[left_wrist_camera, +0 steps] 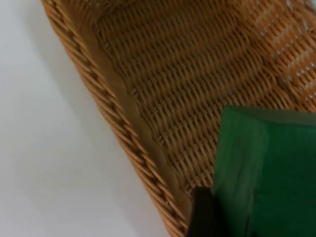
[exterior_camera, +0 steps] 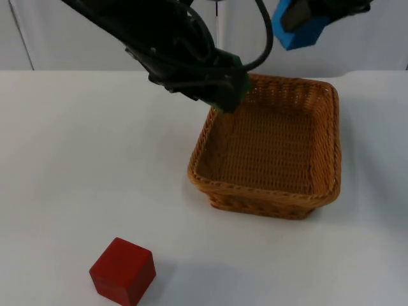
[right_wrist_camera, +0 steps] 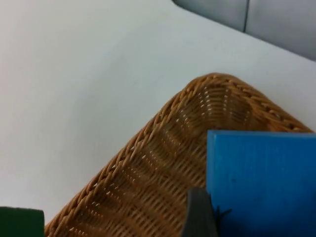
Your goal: Pick up one cube with each hand and place exactly two cubes into the same basket, leaving the remaining cube outside.
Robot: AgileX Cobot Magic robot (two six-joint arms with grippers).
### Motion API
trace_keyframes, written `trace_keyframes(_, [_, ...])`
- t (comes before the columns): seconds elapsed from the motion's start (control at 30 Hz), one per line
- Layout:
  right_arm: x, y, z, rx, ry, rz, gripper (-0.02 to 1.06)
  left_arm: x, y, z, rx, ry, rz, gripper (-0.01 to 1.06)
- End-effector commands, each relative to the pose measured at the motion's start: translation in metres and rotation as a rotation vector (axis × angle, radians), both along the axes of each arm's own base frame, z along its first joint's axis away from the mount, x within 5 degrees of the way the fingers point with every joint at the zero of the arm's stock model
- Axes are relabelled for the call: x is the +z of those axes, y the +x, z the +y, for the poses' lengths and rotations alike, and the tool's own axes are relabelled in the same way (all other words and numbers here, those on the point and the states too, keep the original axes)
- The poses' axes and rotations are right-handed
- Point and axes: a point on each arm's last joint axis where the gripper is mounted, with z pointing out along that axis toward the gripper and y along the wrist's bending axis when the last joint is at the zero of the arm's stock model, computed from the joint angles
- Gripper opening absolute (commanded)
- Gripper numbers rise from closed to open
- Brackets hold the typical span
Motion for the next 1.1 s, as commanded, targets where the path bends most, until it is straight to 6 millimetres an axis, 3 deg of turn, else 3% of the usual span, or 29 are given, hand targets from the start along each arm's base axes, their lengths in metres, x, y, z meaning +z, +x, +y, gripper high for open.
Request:
trace_keyframes(0.0, [0.000, 0.001, 0.004, 0.008, 0.002, -0.013, 0.00, -0.001, 0.000, -0.005, 0.012, -0.025, 0.002, 0.00])
trace_keyframes(0.67, [-0.043, 0.017, 0.005, 0.003, -0.064, 0.002, 0.00, -0.042, -0.004, -0.028, -0.054, -0.034, 0.067, 0.00])
trace_keyframes(1.07, [-0.099, 0.022, 0.008, 0.001, -0.079, 0.138, 0.00, -0.072, -0.004, -0.036, -0.064, 0.006, 0.088, 0.00])
